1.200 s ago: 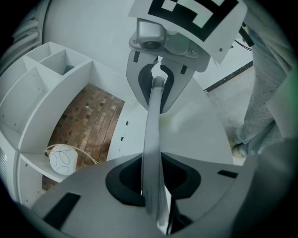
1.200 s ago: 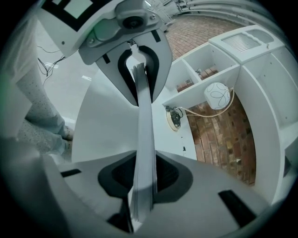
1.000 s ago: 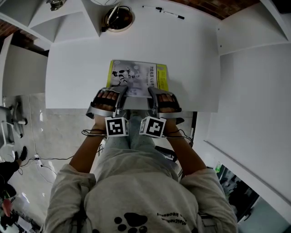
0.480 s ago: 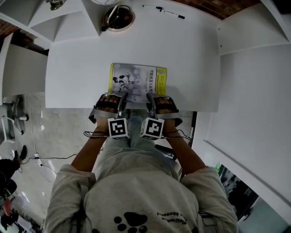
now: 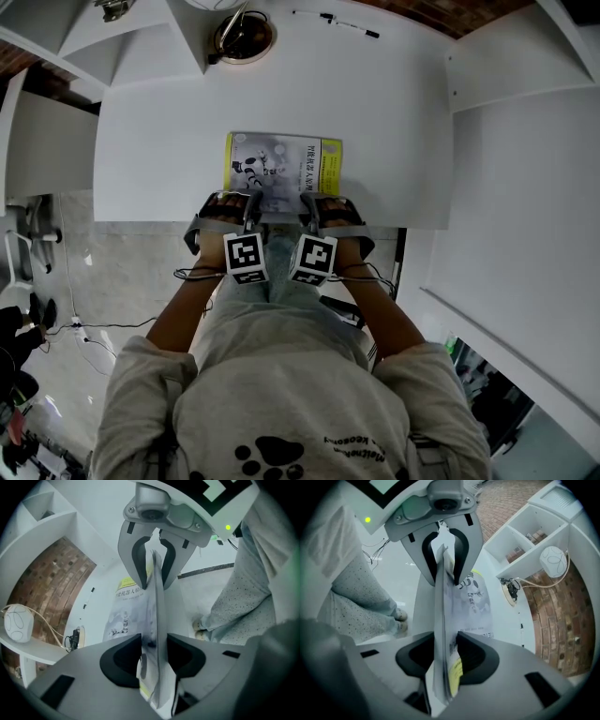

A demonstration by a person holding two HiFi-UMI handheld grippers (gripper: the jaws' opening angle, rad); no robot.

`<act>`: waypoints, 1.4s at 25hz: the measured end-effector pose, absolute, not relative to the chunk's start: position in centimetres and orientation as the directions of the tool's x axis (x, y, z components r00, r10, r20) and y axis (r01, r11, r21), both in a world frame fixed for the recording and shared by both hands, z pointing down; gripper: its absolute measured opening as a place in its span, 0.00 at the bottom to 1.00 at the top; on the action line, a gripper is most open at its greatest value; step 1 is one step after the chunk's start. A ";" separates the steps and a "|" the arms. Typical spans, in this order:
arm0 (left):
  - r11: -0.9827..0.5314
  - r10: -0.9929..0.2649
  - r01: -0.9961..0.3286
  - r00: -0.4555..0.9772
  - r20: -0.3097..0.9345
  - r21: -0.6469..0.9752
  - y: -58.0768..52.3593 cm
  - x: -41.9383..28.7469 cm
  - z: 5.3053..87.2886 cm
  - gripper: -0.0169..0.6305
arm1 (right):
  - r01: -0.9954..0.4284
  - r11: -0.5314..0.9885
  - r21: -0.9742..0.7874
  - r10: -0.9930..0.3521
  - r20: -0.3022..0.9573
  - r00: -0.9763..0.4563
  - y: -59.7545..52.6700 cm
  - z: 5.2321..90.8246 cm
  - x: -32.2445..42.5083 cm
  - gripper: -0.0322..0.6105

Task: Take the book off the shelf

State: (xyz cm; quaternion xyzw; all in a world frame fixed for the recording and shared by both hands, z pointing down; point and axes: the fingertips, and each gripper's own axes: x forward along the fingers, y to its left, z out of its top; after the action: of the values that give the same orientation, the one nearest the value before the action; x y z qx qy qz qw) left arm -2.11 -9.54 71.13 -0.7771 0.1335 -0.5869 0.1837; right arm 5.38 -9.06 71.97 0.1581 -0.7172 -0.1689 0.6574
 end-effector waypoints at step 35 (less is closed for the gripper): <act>-0.987 0.072 -0.114 0.293 0.953 0.110 -7.3 -1.7 71.1 0.37 | -0.280 0.954 -0.108 0.028 0.962 -0.273 -7.3 71.6 3.5 0.43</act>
State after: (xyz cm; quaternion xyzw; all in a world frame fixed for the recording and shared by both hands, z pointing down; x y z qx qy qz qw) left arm -1.72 -7.27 71.11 -0.8001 0.0132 -0.5945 -0.0784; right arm 3.49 -7.26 71.61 0.0800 -0.7871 0.1291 0.5978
